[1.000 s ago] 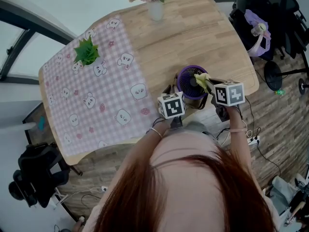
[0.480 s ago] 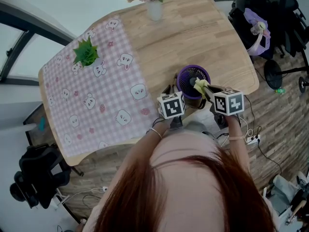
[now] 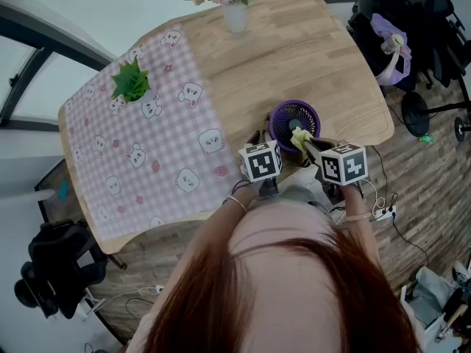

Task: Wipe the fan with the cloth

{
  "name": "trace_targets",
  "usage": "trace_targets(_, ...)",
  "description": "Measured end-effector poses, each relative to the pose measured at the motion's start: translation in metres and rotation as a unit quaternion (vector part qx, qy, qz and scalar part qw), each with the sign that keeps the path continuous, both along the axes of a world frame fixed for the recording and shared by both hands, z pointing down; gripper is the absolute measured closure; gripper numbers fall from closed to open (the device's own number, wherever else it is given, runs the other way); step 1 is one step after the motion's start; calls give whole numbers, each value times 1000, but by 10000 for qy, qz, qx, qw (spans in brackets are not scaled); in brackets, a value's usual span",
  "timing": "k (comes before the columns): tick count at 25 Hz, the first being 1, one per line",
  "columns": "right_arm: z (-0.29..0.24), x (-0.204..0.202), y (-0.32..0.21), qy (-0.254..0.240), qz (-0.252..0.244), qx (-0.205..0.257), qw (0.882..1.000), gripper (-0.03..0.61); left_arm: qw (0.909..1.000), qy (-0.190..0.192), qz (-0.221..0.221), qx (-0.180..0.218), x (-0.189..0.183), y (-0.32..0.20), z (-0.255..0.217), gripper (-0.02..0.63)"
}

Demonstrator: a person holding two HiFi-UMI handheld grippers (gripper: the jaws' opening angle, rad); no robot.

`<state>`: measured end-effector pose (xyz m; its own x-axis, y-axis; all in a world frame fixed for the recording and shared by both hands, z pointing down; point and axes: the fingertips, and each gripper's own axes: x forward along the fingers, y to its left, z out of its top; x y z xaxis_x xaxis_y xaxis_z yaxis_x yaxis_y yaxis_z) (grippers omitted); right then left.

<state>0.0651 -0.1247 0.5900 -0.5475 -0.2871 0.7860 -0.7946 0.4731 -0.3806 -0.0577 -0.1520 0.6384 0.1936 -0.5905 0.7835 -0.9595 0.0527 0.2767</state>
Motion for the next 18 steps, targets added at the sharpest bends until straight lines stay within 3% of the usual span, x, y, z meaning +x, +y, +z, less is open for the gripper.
trace_targets(18,-2,-44,21,-184,-667,-50,9976,554,9999,116,-14,13,2,0,-1,555)
